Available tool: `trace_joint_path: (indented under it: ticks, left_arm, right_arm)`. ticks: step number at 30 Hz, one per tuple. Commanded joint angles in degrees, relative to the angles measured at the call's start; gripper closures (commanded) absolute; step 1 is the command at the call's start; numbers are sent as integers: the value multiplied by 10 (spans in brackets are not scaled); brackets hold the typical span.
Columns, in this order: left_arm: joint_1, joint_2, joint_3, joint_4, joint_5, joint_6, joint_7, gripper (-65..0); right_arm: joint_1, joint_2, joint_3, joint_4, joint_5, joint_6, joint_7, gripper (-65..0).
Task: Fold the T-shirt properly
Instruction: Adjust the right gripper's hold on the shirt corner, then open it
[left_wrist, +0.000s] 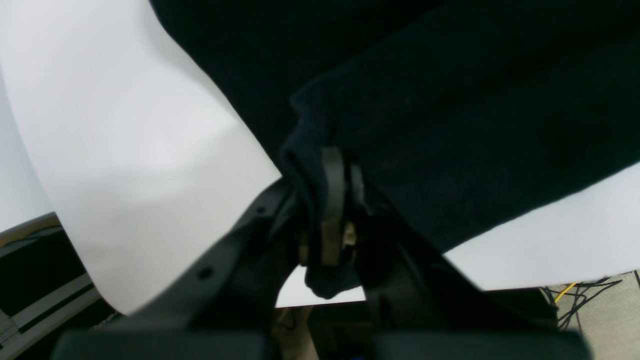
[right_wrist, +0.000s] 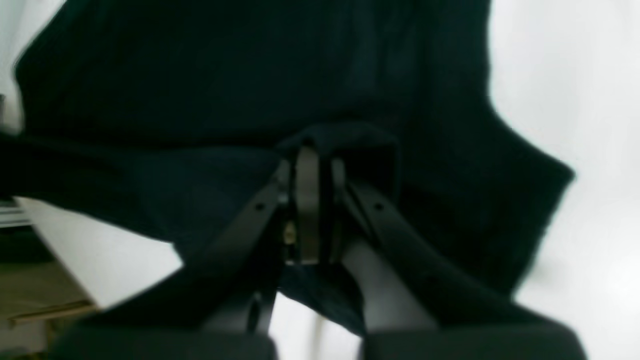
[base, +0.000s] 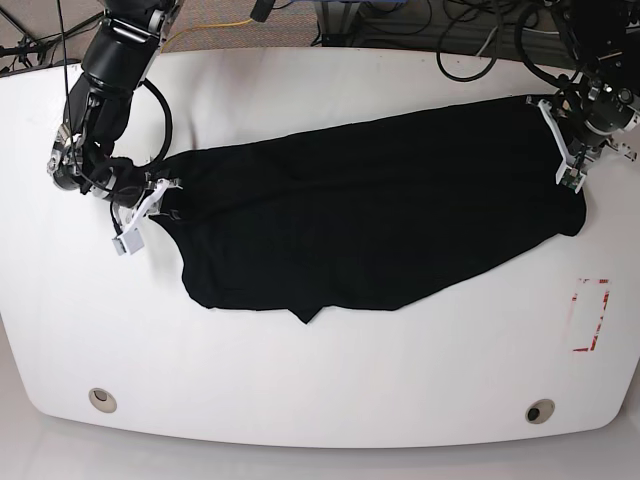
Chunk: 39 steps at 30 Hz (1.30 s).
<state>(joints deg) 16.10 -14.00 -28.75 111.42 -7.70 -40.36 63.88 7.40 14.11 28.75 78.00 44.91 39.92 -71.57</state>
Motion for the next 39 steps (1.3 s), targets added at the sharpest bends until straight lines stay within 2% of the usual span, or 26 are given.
trace_joint_path:
  ticks: [1, 4, 8, 11, 13, 18, 23, 28, 31, 35, 39]
  left_arm:
    - [-12, -9, -3, 4, 0, 4, -7, -8]
    - [-17, -10, -2, -10, 0, 4, -6, -79]
    - [-29, -11, -6, -34, 0, 4, -8, -251]
    - [-37, -25, -6, -48, 0, 4, -8, -321]
    - [-40, -34, -4, -65, -3, 4, -8, -332]
    - [-81, -36, -8, -76, -4, 4, -6, -335]
    - [-87, -51, -35, -65, -9, 4, -5, -335]
    - [-59, -53, -58, -52, -39, 4, -4, -332]
    - [-29, -51, -69, -45, -43, 4, -5, -332]
    - [-6, -26, -77, -46, -43, 4, -8, -332]
    - [18, -1, -101, -48, -43, 4, -10, -332]
  right_arm:
    - [23, 7, 1, 9, -19, 1, 13, -21]
    - [30, 6, 1, 9, -45, 1, 14, -132]
    - [46, 10, 2, 10, -82, 1, 15, -365]
    - [50, 12, 4, 13, -100, 1, 15, -482]
    - [56, 28, 2, 25, -103, 1, 15, -518]
    - [31, 41, 1, 89, -106, 1, 14, -501]
    - [-4, 64, 1, 140, -106, 1, 14, -499]
    - [-52, 67, 5, 146, -110, 1, 23, -499]
    - [-71, 64, 5, 147, -140, 1, 44, -499]
    - [-80, 56, 3, 144, -182, 1, 80, -499]
    - [-87, 44, 3, 143, -200, 1, 90, -499]
